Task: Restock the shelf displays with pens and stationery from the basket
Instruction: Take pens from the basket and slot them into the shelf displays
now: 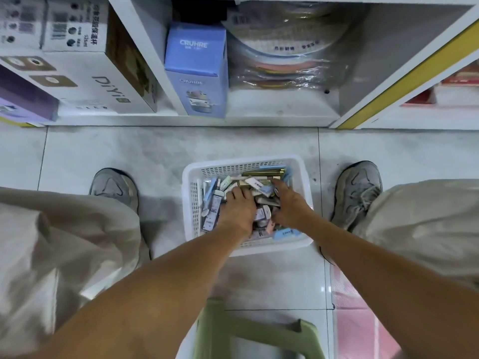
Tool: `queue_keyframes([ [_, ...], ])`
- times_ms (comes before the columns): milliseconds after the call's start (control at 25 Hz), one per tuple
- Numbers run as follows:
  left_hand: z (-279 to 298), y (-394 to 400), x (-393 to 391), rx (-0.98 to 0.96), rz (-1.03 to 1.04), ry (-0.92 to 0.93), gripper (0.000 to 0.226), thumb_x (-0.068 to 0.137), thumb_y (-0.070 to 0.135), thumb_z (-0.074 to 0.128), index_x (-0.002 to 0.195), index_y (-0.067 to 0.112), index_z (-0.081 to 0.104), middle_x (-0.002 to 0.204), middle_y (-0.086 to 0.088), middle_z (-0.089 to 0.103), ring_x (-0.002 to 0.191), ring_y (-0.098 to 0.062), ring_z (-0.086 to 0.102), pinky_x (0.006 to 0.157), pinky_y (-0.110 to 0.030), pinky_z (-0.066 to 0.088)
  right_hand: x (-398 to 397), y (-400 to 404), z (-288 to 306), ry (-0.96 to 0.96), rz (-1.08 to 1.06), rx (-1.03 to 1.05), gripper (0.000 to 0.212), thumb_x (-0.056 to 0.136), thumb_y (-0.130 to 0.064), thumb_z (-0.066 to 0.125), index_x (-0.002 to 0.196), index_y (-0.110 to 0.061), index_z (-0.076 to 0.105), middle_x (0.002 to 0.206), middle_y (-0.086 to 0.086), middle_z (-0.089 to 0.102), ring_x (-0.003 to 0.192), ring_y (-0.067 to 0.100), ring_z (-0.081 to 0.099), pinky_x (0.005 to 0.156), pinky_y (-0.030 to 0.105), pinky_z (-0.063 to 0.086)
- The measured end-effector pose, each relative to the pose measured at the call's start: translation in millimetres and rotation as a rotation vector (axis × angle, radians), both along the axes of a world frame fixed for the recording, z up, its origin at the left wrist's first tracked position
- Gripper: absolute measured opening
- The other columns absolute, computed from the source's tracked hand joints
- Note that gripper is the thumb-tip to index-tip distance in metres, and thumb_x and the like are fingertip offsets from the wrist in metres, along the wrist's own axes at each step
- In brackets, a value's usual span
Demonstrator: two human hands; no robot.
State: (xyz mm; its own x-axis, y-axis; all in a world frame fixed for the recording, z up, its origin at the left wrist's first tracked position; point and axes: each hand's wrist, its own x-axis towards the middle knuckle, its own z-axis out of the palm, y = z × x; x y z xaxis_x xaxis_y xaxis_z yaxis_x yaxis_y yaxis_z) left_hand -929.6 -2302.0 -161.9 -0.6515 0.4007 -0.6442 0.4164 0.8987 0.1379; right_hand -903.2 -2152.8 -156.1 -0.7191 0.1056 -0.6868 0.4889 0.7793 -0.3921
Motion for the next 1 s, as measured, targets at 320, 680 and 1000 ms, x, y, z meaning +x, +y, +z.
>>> queue_keyframes([
  [320,3,-7,-2,-0.014,0.006,0.088,0.067,0.079,-0.007,0.060,0.138,0.004,0.030,0.116,-0.029,0.050,0.104,-0.041,0.051,0.080,-0.045,0.055,-8,-6,5,-0.012,-0.159,-0.057,0.082,0.085,0.002,0.058,0.154,-0.022,0.021,0.110,0.016,0.065,0.096,0.035,0.065,0.078,0.044,0.057],
  [680,1,-10,-7,0.009,-0.044,0.066,0.089,0.075,0.009,0.075,0.144,0.010,0.019,0.120,-0.021,0.051,0.104,-0.036,0.054,0.076,-0.043,0.053,-9,-1,10,-0.041,-0.609,-0.553,0.087,0.075,0.020,0.053,0.145,-0.030,0.040,0.108,0.020,0.068,0.093,0.032,0.071,0.077,0.049,0.062],
  [1000,-1,-32,-16,0.063,-0.116,0.106,0.093,0.074,0.017,0.079,0.145,0.012,0.020,0.118,-0.015,0.056,0.099,-0.032,0.059,0.068,-0.037,0.045,-17,-17,13,0.002,-0.423,-0.353,0.079,0.084,0.006,0.058,0.149,-0.029,0.031,0.103,0.011,0.068,0.088,0.026,0.070,0.070,0.038,0.061],
])
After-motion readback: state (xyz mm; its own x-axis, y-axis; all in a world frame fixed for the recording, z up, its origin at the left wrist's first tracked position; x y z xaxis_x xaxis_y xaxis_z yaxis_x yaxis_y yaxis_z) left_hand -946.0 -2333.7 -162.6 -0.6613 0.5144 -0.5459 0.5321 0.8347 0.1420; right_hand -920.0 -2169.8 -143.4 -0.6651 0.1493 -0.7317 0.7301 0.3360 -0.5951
